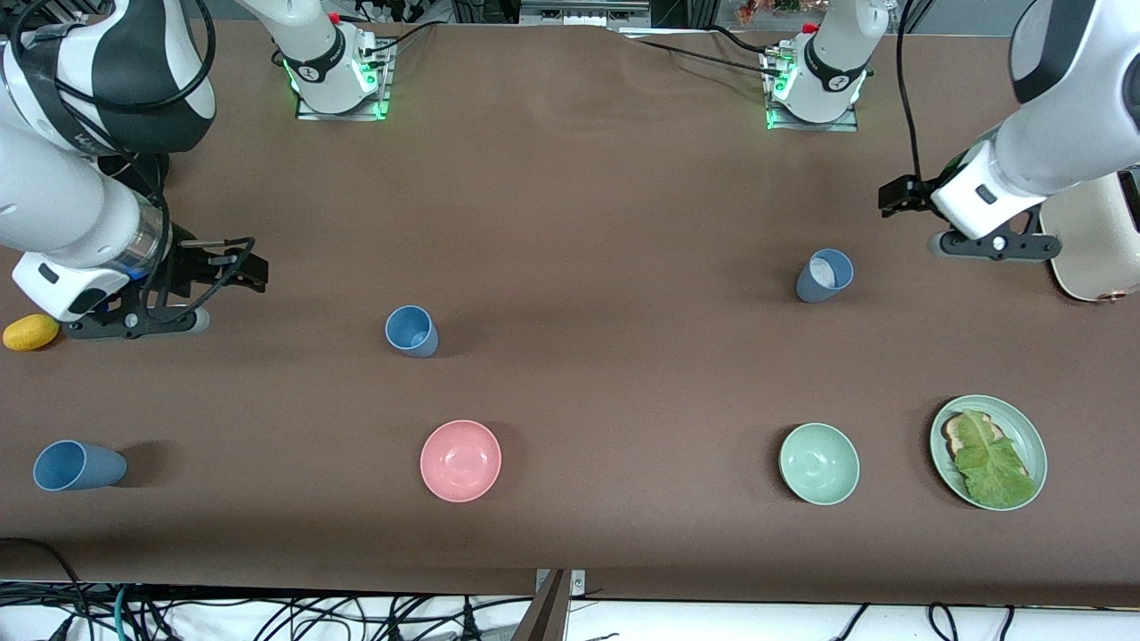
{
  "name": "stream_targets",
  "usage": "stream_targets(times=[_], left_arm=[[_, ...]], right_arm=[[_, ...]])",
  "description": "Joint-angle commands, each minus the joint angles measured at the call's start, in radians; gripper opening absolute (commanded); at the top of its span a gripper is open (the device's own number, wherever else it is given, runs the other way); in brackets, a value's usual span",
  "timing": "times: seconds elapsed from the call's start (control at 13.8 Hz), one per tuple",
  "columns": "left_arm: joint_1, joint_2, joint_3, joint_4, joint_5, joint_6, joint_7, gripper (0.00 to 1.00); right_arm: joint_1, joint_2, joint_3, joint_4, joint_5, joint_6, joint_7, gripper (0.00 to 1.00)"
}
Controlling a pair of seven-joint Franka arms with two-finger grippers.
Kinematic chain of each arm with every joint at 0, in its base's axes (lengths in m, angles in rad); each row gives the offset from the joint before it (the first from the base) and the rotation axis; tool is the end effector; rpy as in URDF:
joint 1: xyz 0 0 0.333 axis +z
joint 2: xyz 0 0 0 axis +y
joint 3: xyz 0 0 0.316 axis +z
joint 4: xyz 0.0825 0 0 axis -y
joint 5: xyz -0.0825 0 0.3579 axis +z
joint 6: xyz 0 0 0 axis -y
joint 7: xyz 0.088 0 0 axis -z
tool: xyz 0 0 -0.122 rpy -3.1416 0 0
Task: Stack blue cups with both arms
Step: 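Reach the left gripper down to the blue cup beside it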
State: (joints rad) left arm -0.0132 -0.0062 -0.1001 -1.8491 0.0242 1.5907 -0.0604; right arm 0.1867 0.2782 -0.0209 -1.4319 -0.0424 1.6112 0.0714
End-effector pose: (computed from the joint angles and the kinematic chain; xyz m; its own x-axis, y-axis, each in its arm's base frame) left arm 0.4993 -0.0540 0.4927 0.9676 -0.0497 -0.2477 -0.0612 -0.9974 -0.0389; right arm 0.5998 0.0968 0.5163 0.9909 0.0955 -0.0951 0.1010 -0.9934 0.0546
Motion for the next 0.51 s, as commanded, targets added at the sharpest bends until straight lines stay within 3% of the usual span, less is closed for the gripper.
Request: stream_targets(times=[0.0,0.15,0.44], left_arm=[[-0.004,-0.005,0.003,-0.117,-0.007,0.145,0.022,1.00],[0.004,0.025,0.002,-0.177,-0.007,0.220,0.022,1.00],[0.016,0.035,0.005,-0.369,-0.007,0.502,0.078,1.00]], right_arm=[[0.000,0.002,0.002,0.018,-0.008,-0.020,-0.012,1.00],[0.002,0.002,0.002,0.016,-0.008,-0.020,-0.012,1.00],[0.002,0.002,0.002,0.015,-0.008,-0.022,-0.006,1.00]])
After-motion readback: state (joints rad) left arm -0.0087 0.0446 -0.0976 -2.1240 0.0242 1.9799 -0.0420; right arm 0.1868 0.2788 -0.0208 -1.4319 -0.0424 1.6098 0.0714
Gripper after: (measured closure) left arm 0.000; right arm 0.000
